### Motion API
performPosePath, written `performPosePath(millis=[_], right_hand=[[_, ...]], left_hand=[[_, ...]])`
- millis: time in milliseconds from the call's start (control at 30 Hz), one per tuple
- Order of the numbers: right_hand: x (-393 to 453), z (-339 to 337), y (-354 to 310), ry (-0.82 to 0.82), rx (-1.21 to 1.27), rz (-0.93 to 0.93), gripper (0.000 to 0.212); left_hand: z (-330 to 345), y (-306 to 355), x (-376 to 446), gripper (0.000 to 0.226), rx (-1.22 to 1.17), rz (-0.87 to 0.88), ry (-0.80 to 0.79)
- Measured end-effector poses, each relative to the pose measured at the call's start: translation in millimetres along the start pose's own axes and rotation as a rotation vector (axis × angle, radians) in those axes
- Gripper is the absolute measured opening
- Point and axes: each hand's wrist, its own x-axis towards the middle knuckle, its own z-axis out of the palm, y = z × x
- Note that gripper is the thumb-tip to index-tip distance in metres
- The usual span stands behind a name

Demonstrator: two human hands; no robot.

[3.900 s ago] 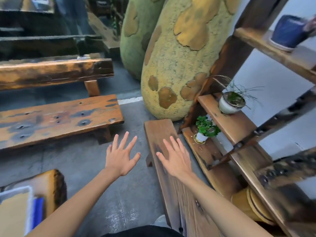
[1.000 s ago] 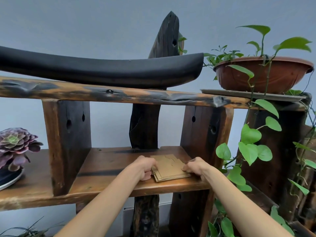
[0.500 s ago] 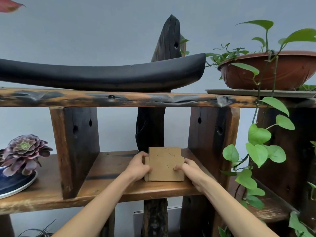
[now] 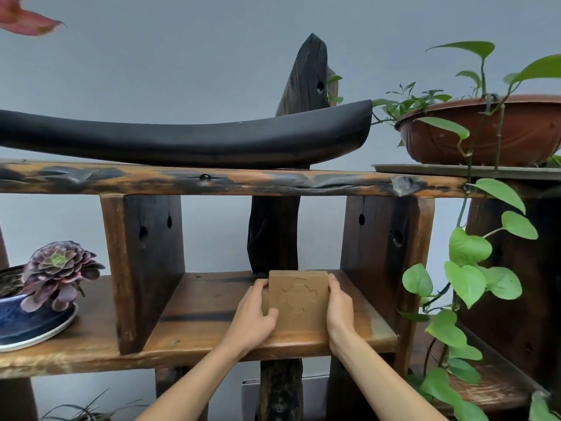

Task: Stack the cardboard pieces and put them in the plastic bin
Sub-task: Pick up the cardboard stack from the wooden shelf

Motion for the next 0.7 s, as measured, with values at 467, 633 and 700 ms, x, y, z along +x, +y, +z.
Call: performPosePath(millis=[467, 633, 700], right_hand=[[2, 4, 12, 0.084, -0.047, -0.109, 0.044], [-1, 12, 14, 0.224, -0.085, -0.236, 0.062], [-1, 14, 15, 0.249, -0.097, -0.258, 0.063]], left_hand=[[40, 3, 21, 0.045, -0.560, -0.360, 0.309], [46, 4, 22, 0.052, -0.502, -0.354, 0.411], [47, 4, 23, 0.054, -0.489, -0.356, 0.427]])
